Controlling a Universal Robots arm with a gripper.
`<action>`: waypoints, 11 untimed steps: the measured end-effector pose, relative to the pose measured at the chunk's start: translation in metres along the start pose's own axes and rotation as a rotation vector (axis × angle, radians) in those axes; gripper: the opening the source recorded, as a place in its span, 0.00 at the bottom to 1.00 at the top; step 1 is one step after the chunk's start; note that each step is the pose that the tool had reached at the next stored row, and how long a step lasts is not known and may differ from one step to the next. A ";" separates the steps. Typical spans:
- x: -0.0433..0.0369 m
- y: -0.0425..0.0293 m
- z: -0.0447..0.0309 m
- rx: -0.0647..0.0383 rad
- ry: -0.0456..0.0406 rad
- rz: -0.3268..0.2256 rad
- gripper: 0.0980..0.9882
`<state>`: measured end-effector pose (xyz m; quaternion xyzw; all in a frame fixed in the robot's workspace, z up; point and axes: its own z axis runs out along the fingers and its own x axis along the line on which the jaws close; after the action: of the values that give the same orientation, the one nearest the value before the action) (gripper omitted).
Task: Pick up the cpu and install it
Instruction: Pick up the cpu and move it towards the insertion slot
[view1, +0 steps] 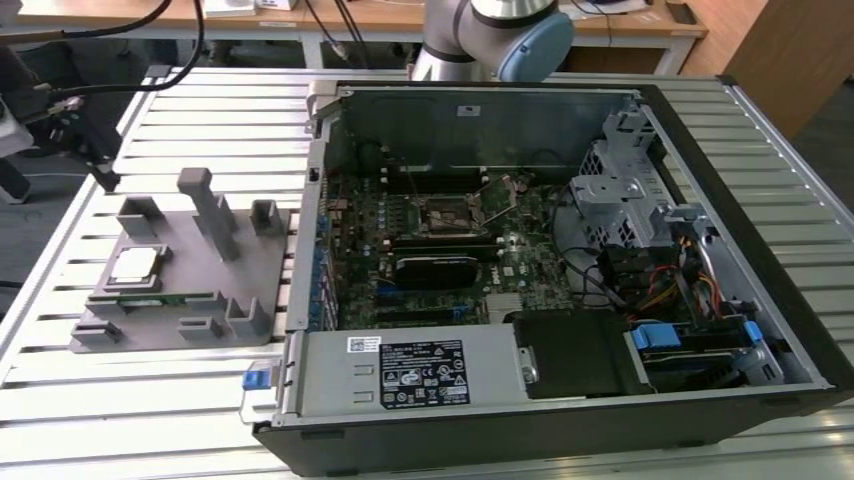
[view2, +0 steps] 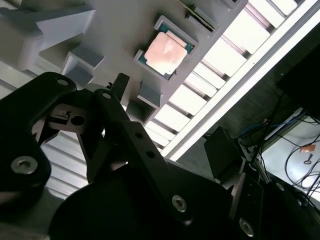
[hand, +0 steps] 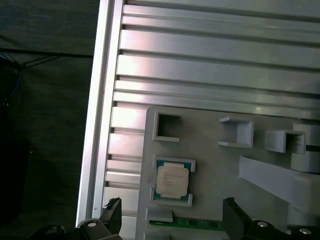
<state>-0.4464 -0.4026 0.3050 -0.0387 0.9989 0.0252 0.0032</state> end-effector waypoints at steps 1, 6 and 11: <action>0.0000 -0.0002 0.0019 0.000 -0.0001 0.000 0.88; 0.0001 -0.0016 0.0098 0.000 -0.0001 0.000 0.88; 0.0004 -0.0035 0.0178 0.000 -0.0001 0.000 0.88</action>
<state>-0.4464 -0.4052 0.2870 -0.0386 0.9989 0.0252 0.0033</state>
